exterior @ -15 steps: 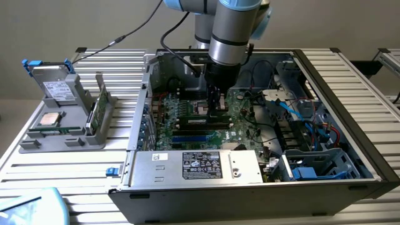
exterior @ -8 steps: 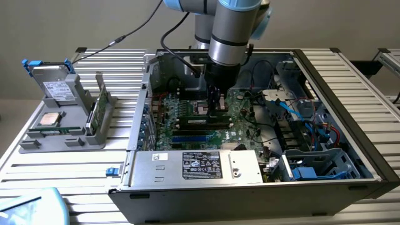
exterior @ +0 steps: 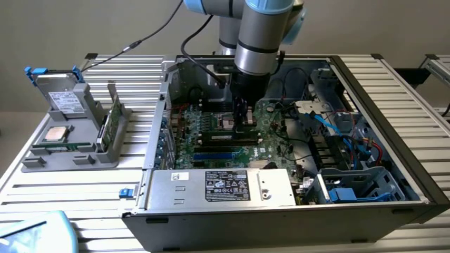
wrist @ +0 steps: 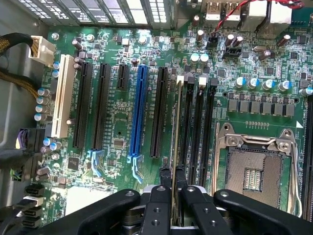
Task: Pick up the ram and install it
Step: 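Insert the ram into the slot, then press down the ram until it locks into place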
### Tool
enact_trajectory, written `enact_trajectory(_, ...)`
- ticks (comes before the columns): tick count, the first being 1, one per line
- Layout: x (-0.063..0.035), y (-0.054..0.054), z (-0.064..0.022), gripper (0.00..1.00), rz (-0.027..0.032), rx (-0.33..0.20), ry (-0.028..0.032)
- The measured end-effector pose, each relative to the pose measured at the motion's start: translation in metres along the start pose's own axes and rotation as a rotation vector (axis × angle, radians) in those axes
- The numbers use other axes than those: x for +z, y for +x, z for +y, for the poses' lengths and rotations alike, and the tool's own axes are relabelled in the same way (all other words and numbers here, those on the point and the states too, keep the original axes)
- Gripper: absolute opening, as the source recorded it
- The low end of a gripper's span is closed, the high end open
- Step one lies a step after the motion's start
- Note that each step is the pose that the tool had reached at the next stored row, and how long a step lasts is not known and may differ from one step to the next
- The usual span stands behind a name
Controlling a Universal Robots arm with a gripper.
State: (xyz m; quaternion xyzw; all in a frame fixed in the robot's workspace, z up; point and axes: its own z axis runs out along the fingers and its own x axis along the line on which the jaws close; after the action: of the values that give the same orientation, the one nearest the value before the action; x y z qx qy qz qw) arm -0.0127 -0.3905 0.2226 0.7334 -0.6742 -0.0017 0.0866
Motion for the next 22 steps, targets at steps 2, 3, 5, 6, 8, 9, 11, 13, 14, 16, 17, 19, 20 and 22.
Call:
enact_trajectory(2,0.0003,0.0,0.0,0.14,-0.0002,0.001,0.0)
enact_trajectory(3,0.0003,0.0,0.0,0.14,-0.0001,0.001,-0.0001)
enact_trajectory(5,0.0005,-0.0001,0.0,0.14,-0.0006,0.004,-0.0002)
enact_trajectory(6,0.0006,-0.0001,0.0,0.14,-0.0007,0.005,-0.0003)
enact_trajectory(8,0.0007,-0.0001,-0.0001,0.14,-0.0011,0.008,-0.0005)
enact_trajectory(9,0.0008,-0.0001,-0.0001,0.14,-0.0012,0.009,-0.0006)
enact_trajectory(11,0.0009,-0.0001,-0.0001,0.14,-0.0016,0.012,-0.0009)
enact_trajectory(13,0.0011,-0.0001,-0.0001,0.14,-0.0022,0.016,-0.0013)
enact_trajectory(14,0.0011,-0.0001,-0.0001,0.14,-0.0023,0.019,-0.0014)
enact_trajectory(16,0.0012,-0.0002,-0.0001,0.14,-0.0026,0.02,-0.0015)
enact_trajectory(17,0.0013,-0.0002,-0.0002,0.14,-0.0026,0.02,-0.0016)
enact_trajectory(19,0.0017,-0.0002,-0.0002,0.14,-0.0027,0.02,-0.0014)
enact_trajectory(20,0.0019,-0.0002,-0.0003,0.14,-0.0028,0.02,-0.0014)
enact_trajectory(22,0.0021,-0.0003,-0.0003,0.14,-0.0026,0.02,-0.0011)
